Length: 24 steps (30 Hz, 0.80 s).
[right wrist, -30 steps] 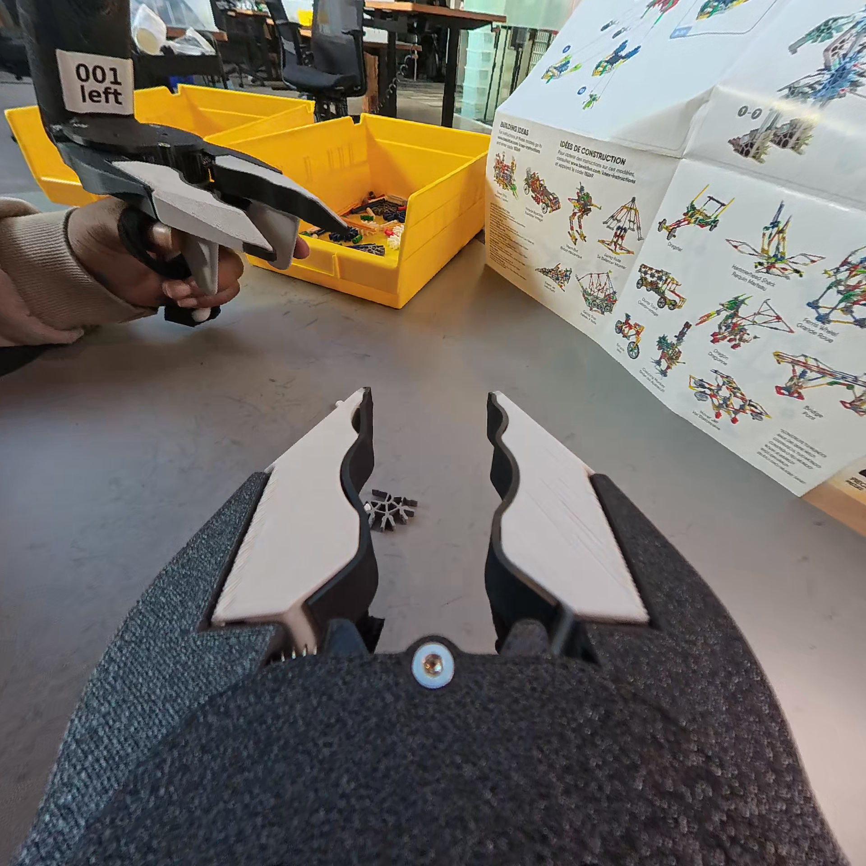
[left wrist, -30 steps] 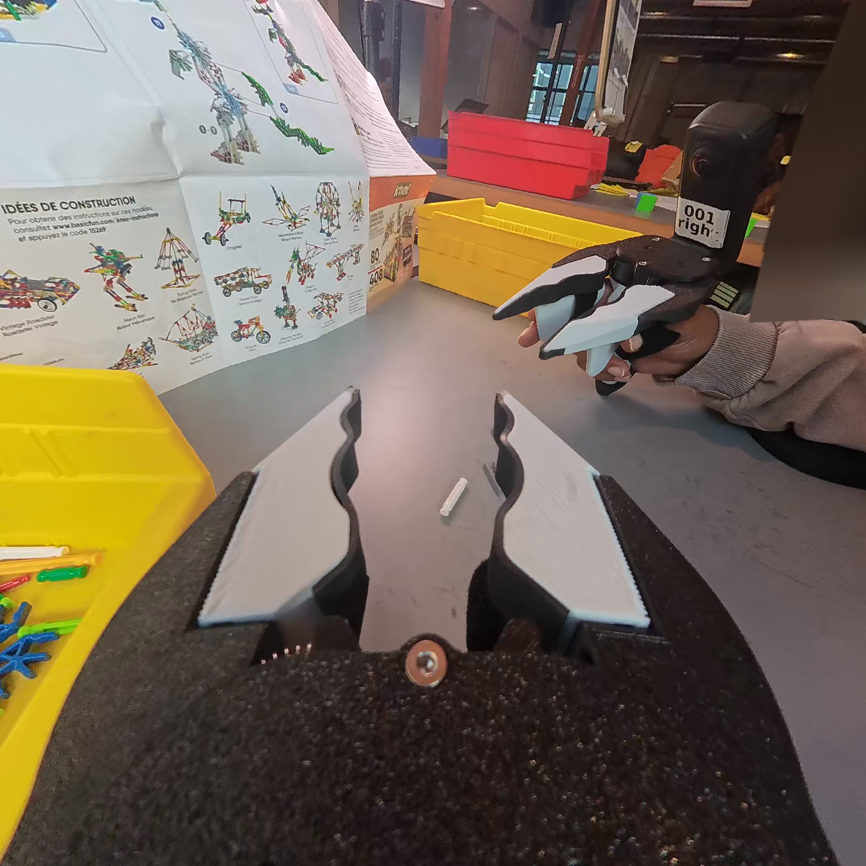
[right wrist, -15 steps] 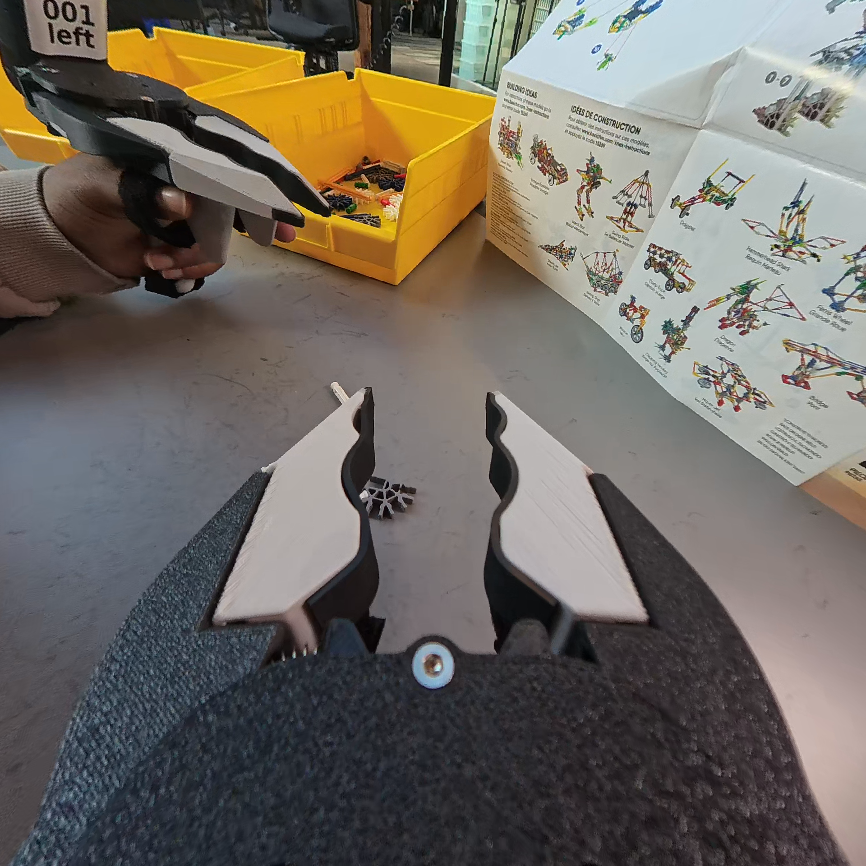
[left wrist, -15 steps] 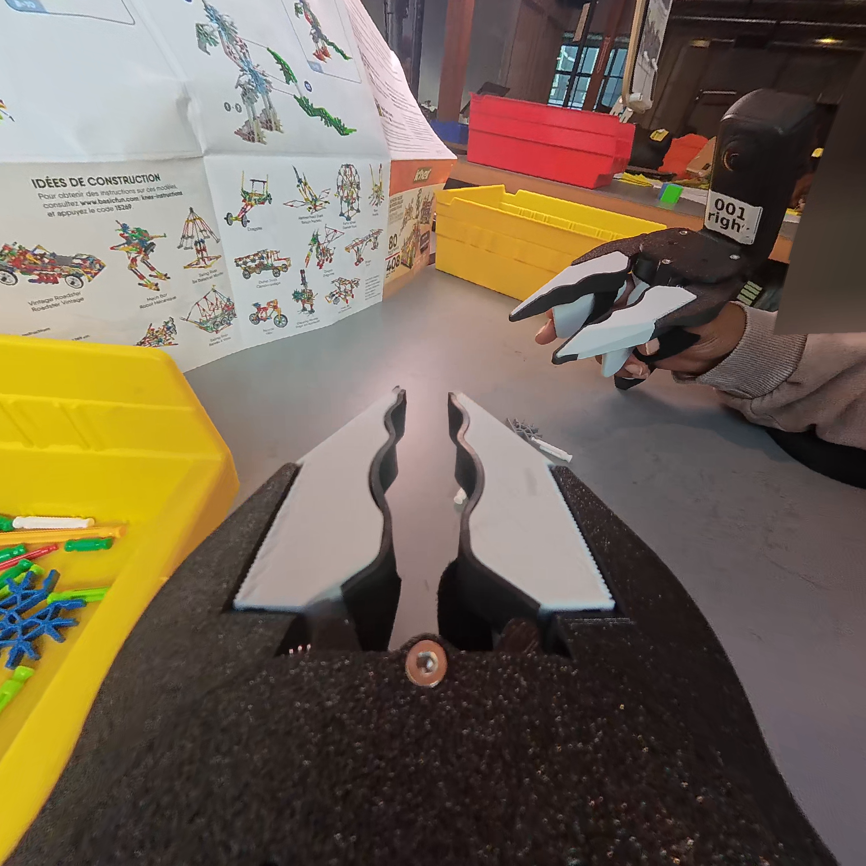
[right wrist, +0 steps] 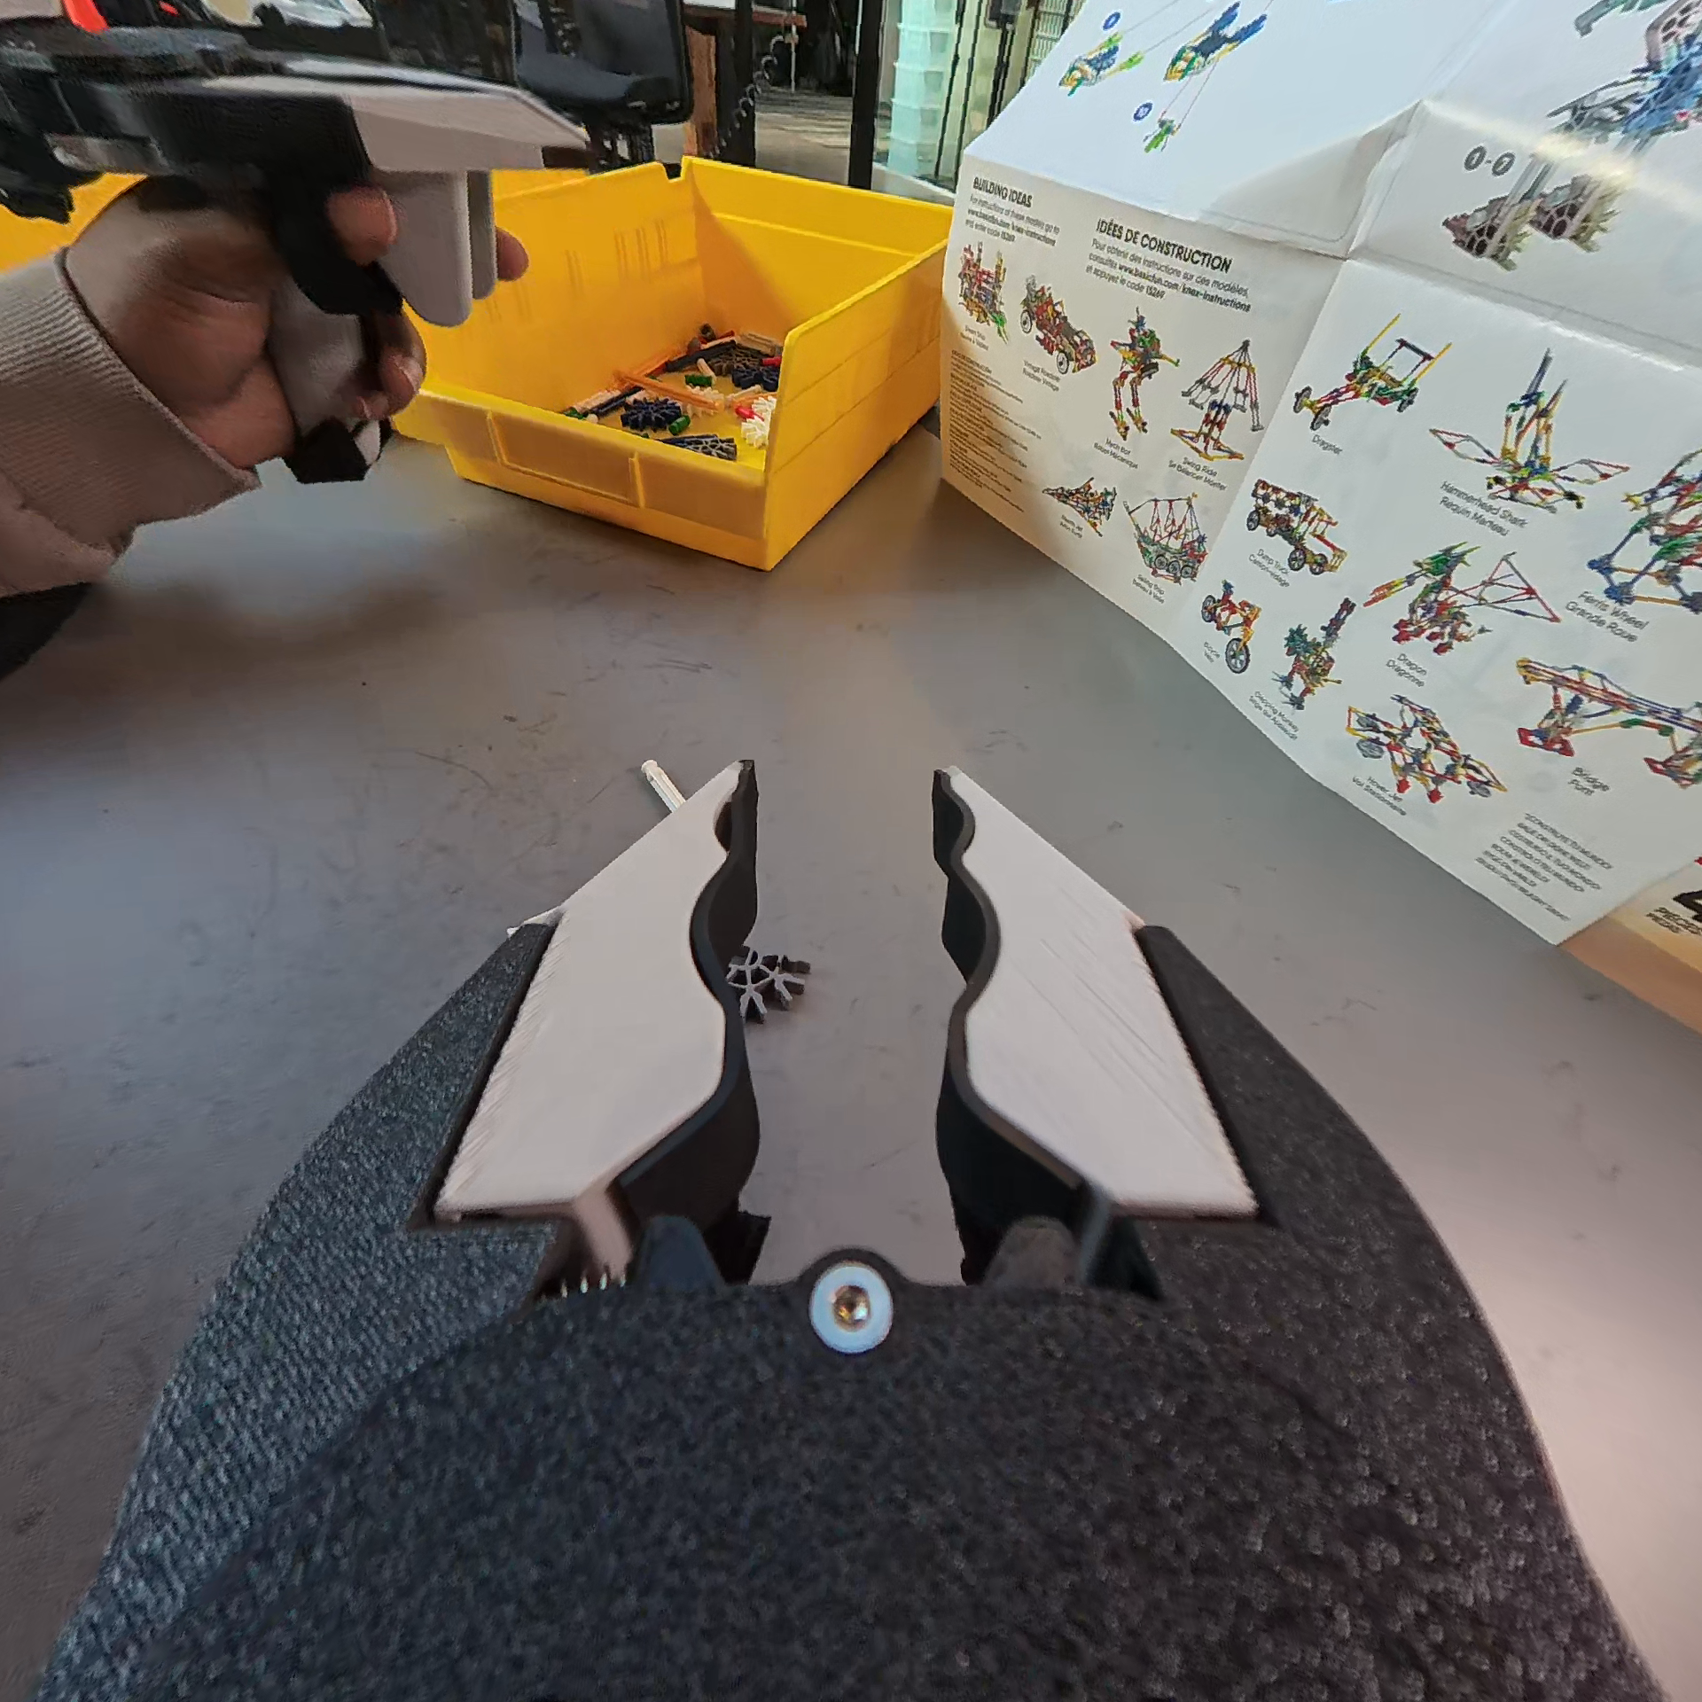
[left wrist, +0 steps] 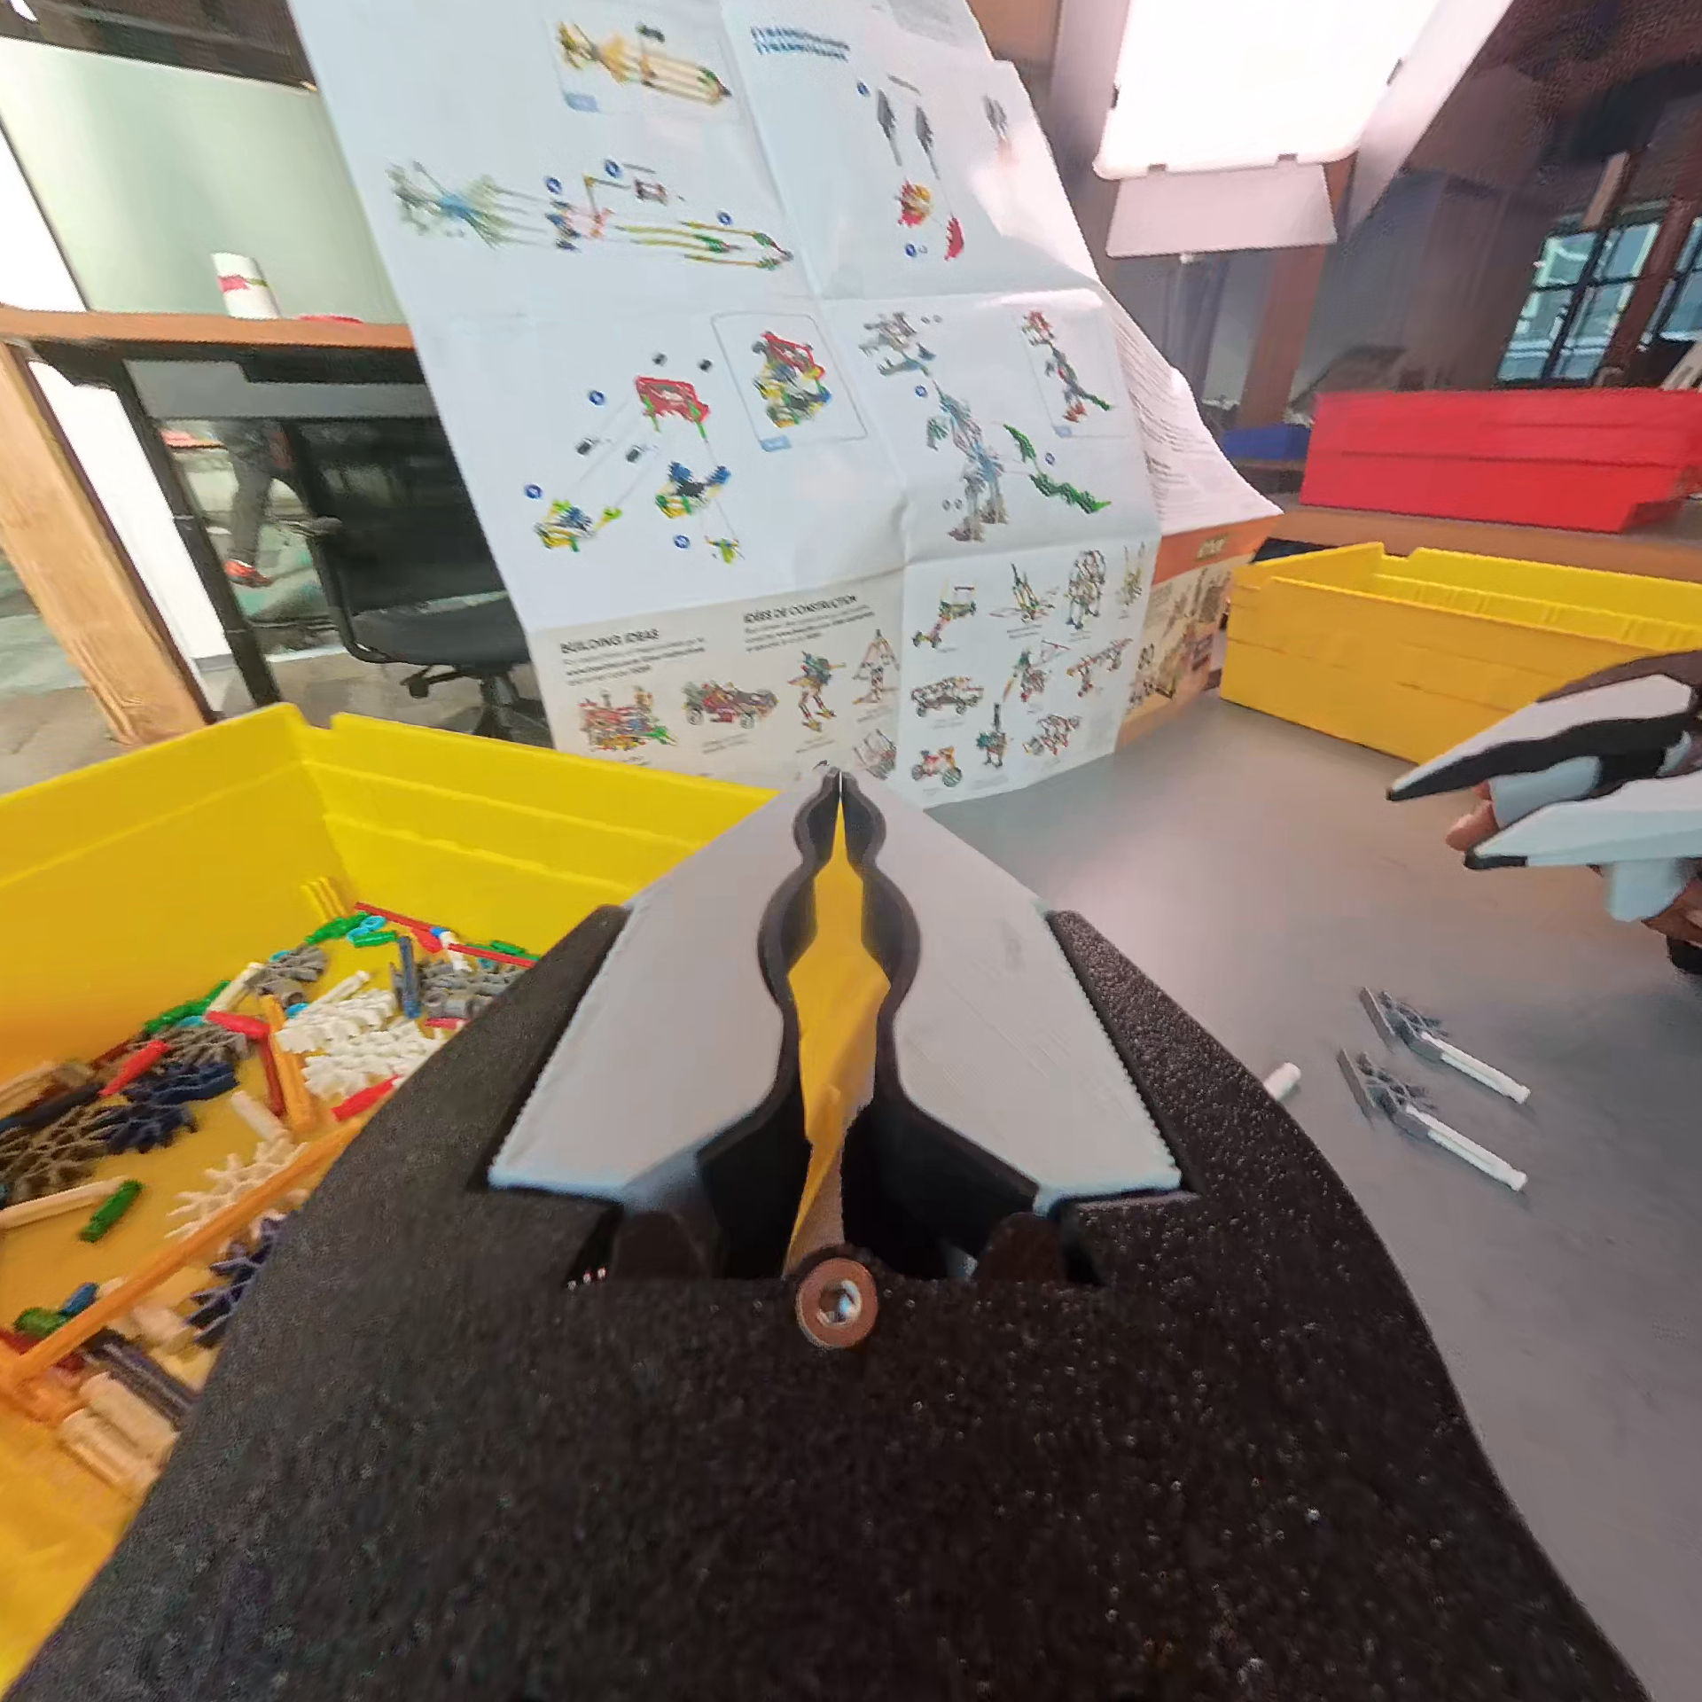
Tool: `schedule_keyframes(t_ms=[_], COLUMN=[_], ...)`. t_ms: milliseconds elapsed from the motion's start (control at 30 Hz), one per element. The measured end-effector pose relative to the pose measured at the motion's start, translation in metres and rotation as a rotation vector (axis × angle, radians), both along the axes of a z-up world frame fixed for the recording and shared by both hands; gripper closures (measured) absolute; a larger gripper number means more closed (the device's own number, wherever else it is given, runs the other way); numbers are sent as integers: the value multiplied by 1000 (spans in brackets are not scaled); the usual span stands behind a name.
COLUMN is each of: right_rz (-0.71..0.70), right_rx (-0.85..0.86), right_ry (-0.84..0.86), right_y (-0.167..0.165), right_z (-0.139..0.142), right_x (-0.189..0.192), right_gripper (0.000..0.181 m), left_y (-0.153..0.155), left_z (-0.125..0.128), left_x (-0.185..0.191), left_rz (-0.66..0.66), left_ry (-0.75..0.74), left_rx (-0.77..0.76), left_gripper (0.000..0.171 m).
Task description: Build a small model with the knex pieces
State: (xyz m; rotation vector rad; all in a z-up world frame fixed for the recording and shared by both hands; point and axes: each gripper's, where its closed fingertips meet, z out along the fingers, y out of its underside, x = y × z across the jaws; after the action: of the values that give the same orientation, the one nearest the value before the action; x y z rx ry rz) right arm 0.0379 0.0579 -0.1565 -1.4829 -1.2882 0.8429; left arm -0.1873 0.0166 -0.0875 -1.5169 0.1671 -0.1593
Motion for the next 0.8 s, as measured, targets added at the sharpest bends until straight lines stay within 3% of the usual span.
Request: schedule_keyframes(t_ms=[33,100,133,200,233,300,333,400,500,633,800], right_rz=[3,9,9,10,12,15,16,17,18,20,23], right_rx=[2,6,7,5,1,-9,-14,-17,-10,-8,-19], right_ry=[-4,-10,-11,-12,-12,-10,-9,-7,-9,-12,-6], right_y=[-1,-2,-2,-2,-2,-2,-2,-2,-2,-3,-2], right_z=[-1,-1,-2,-2,-2,-2,-2,-2,-2,-2,-1], right_x=[0,-1,-1,-1,-1,-2,-1,-1,-1,-2,-1], right_gripper=[145,145,145,145,145,146,146,147,148,148,148], left_y=[-2,-8,-12,-18,-21,-29,-33,-38,-40,-27,-4], left_z=[8,27,39,64,77,104,116,135,168,197,236], left_x=[-9,-22,-25,-31,-31,-31,-30,-30,-46,-75,-110], left_rz=[34,81,91,108,100,83,67,32,76,169,325], left_ry=[-4,5,12,32,51,78,91,113,140,211,499], left_rx=[35,110,151,220,252,307,327,346,404,416,407], left_gripper=[170,149,131,76,61,57,61,114,149,166,171])
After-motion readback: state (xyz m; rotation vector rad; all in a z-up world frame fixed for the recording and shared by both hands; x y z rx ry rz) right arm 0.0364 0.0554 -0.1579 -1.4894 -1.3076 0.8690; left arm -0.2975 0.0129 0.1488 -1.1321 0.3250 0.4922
